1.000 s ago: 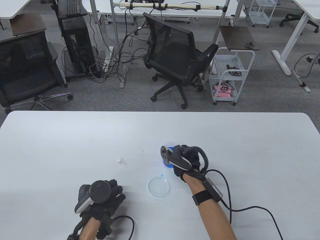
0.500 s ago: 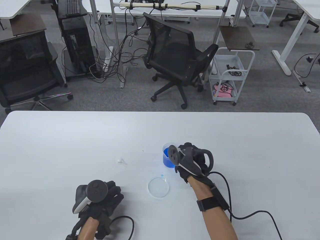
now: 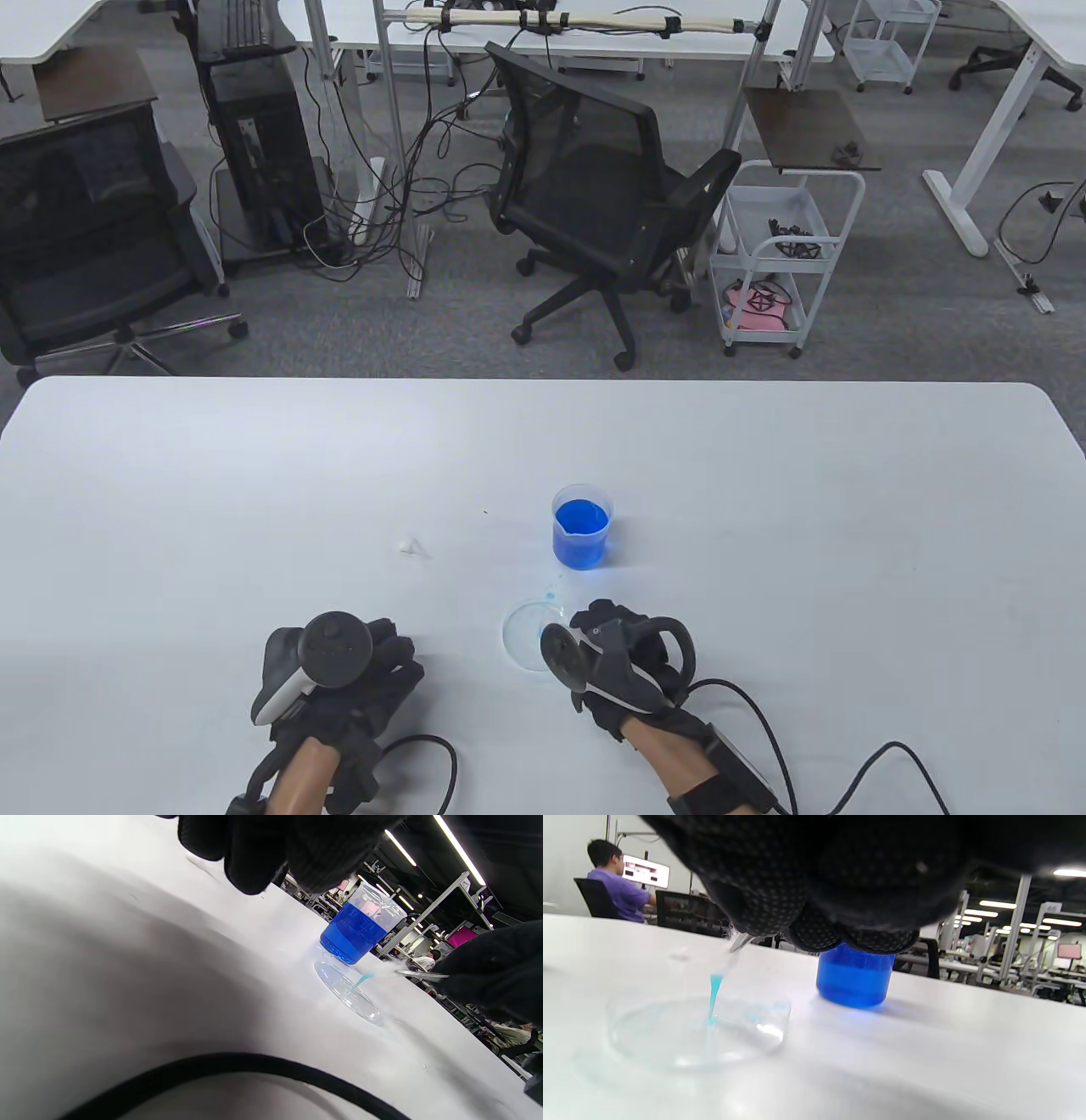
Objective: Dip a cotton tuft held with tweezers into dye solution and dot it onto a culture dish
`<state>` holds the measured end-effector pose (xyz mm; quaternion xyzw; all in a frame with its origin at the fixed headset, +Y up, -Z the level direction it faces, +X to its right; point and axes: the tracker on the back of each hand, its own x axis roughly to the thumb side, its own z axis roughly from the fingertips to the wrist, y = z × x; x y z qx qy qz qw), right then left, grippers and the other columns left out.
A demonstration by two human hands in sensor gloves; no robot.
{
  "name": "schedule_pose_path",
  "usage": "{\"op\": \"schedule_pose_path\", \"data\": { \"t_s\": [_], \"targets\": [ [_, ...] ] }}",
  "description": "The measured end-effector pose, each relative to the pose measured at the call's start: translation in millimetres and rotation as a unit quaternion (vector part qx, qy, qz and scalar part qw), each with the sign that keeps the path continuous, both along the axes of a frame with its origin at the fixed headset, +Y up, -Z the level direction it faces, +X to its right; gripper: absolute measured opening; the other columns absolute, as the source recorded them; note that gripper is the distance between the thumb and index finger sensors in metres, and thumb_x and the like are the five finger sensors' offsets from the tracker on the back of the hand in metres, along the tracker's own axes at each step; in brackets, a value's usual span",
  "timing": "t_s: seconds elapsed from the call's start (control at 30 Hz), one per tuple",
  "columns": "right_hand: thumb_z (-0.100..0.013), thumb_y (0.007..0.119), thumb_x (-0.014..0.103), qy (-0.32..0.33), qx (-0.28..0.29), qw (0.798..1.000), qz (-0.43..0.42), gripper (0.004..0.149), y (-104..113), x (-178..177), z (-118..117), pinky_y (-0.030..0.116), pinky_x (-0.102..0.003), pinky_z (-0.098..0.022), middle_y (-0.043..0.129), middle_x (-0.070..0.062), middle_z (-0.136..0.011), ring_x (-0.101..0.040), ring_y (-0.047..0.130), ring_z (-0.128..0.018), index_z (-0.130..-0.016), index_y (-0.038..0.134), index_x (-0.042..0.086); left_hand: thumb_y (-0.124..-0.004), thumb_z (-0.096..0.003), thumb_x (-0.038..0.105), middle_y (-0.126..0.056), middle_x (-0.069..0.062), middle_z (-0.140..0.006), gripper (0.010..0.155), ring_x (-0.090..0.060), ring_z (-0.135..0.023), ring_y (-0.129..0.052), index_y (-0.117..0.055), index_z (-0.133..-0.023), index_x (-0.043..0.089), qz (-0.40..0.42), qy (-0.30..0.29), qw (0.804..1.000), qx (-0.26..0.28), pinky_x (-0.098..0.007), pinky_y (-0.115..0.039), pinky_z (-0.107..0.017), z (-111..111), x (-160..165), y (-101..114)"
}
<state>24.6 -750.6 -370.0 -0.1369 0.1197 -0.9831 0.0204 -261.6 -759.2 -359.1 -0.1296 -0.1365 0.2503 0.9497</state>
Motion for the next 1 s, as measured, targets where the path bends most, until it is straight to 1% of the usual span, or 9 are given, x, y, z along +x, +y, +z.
{"op": "schedule_pose_path", "data": {
  "t_s": [0.17, 0.3, 0.4, 0.47, 0.53, 0.6, 0.77, 0.87, 1.0],
  "targets": [
    [-0.026, 0.093, 0.027, 0.003, -0.007, 1.0, 0.006, 0.04, -10.9, -3.0, -1.2, 0.09, -0.032, -0.007, 0.104, -0.024, -0.055, -0.017, 0.099, -0.019, -0.054, 0.106, 0.002, -0.077, -0.0598, 0.033, -0.048, -0.031, -0.116, 0.054, -0.059, -0.101, -0.034, -0.067, -0.104, 0.004, -0.006, -0.007, 1.0, 0.023, -0.075, -0.029, -0.066, 0.4, 5.6, 5.2],
    [-0.026, 0.093, 0.027, 0.0, -0.008, 1.0, 0.004, 0.039, -10.4, -1.6, -1.7, 0.09, -0.032, -0.007, 0.104, -0.024, -0.055, -0.017, 0.099, -0.019, -0.054, 0.106, 0.002, -0.076, -0.0605, 0.033, -0.039, -0.031, -0.119, 0.055, -0.059, -0.102, -0.028, -0.062, -0.107, 0.006, -0.039, -0.015, 0.998, 0.037, -0.076, -0.026, -0.066, -12.3, 23.6, 14.8],
    [-0.026, 0.093, 0.027, -0.003, -0.007, 1.0, -0.008, 0.04, -7.7, 1.4, -1.6, 0.09, -0.032, -0.007, 0.104, -0.024, -0.056, -0.017, 0.099, -0.019, -0.054, 0.106, 0.002, -0.075, -0.0613, 0.035, -0.03, -0.03, -0.12, 0.06, -0.058, -0.102, -0.022, -0.053, -0.111, 0.011, -0.055, -0.027, 0.998, 0.033, -0.076, -0.024, -0.065, -27.6, 46.2, 15.6],
    [-0.026, 0.093, 0.027, -0.002, -0.003, 1.0, -0.016, 0.04, -7.0, 3.0, -2.1, 0.09, -0.032, -0.007, 0.104, -0.024, -0.056, -0.017, 0.099, -0.019, -0.054, 0.106, 0.002, -0.074, -0.062, 0.036, -0.023, -0.029, -0.121, 0.063, -0.056, -0.103, -0.017, -0.045, -0.114, 0.016, -0.047, -0.042, 0.998, 0.016, -0.076, -0.02, -0.065, -38.4, 65.9, 9.9],
    [-0.026, 0.093, 0.027, -0.008, -0.006, 1.0, -0.023, 0.04, -5.1, 5.3, -4.2, 0.09, -0.032, -0.007, 0.104, -0.024, -0.055, -0.016, 0.099, -0.018, -0.053, 0.106, 0.002, -0.073, -0.0622, 0.039, -0.018, -0.025, -0.122, 0.062, -0.055, -0.103, -0.012, -0.045, -0.115, 0.022, -0.051, -0.064, 0.997, 0.009, -0.077, -0.016, -0.065, -48.2, 82.9, 0.5],
    [-0.026, 0.093, 0.027, -0.014, 0.007, 0.999, -0.037, 0.04, -0.3, 8.8, -6.1, 0.09, -0.032, -0.007, 0.104, -0.024, -0.055, -0.016, 0.099, -0.018, -0.053, 0.106, 0.001, -0.073, -0.0618, 0.041, -0.017, -0.025, -0.122, 0.064, -0.054, -0.103, -0.011, -0.044, -0.115, 0.023, -0.071, -0.07, 0.995, 0.002, -0.077, -0.015, -0.064, -54.6, 94.7, -10.7],
    [-0.026, 0.093, 0.027, -0.024, 0.039, 0.996, -0.074, 0.04, 12.8, 18.8, -7.4, 0.09, -0.032, -0.007, 0.104, -0.024, -0.055, -0.016, 0.099, -0.018, -0.053, 0.106, 0.001, -0.072, -0.0618, 0.048, -0.01, -0.025, -0.122, 0.071, -0.054, -0.103, -0.005, -0.035, -0.117, 0.023, -0.088, -0.089, 0.99, -0.059, -0.078, -0.011, -0.063, -58.4, 105.3, -36.2],
    [-0.026, 0.093, 0.027, -0.026, 0.033, 0.997, -0.063, 0.04, 7.3, 16.5, -10.6, 0.09, -0.032, -0.007, 0.104, -0.024, -0.055, -0.017, 0.099, -0.018, -0.053, 0.106, 0.001, -0.07, -0.062, 0.049, -0.011, -0.025, -0.122, 0.071, -0.054, -0.103, -0.006, -0.033, -0.117, 0.023, -0.085, -0.083, 0.991, -0.066, -0.078, -0.011, -0.063, -56.8, 104.4, -40.7],
    [-0.026, 0.094, 0.027, -0.021, 0.01, 0.999, -0.023, 0.039, -11.2, 8.1, -15.0, 0.09, -0.032, -0.007, 0.105, -0.024, -0.054, -0.016, 0.099, -0.018, -0.053, 0.106, 0.001, -0.069, -0.0625, 0.048, -0.013, -0.026, -0.123, 0.07, -0.055, -0.103, -0.007, -0.033, -0.117, 0.022, -0.096, -0.079, 0.99, -0.072, -0.078, -0.012, -0.063, -55.0, 106.0, -40.3]
  ]
}}
